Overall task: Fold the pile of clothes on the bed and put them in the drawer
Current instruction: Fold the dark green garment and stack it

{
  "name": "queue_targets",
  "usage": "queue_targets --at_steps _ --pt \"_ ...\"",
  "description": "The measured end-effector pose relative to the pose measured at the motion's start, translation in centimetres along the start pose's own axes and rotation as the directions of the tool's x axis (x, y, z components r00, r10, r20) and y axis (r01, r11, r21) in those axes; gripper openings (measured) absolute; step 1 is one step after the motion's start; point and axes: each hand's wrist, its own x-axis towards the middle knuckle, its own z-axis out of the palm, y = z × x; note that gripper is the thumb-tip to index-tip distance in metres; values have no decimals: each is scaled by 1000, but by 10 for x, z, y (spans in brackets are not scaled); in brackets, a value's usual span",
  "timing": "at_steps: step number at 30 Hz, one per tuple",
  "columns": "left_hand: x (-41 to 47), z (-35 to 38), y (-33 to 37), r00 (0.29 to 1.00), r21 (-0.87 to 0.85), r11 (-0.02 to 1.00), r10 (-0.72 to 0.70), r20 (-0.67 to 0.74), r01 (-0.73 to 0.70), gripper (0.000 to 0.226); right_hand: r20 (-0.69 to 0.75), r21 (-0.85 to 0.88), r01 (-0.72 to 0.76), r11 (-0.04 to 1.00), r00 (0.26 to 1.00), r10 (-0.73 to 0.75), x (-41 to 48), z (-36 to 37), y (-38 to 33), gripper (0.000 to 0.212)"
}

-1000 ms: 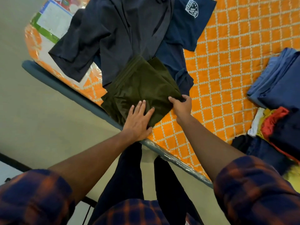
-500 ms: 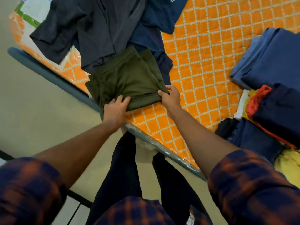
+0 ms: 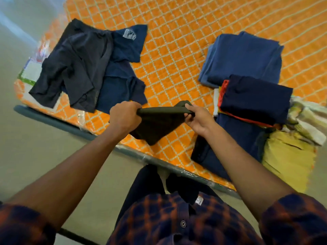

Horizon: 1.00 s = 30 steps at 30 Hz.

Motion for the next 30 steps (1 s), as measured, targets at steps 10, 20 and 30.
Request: queue_targets --at_steps 10,20,30 --pt "143 -89 138 960 -61 971 216 -181 -230 41 36 261 307 915 945 -327 6 -38 -185 13" --pt "200 -83 308 668 -7 735 613 -421 -678 47 -11 223 687 691 711 -703 -44 -182 -284 22" --pt "109 121 296 689 -1 701 703 176 -714 62 -489 94 307 947 843 -225 1 -305 -84 26"
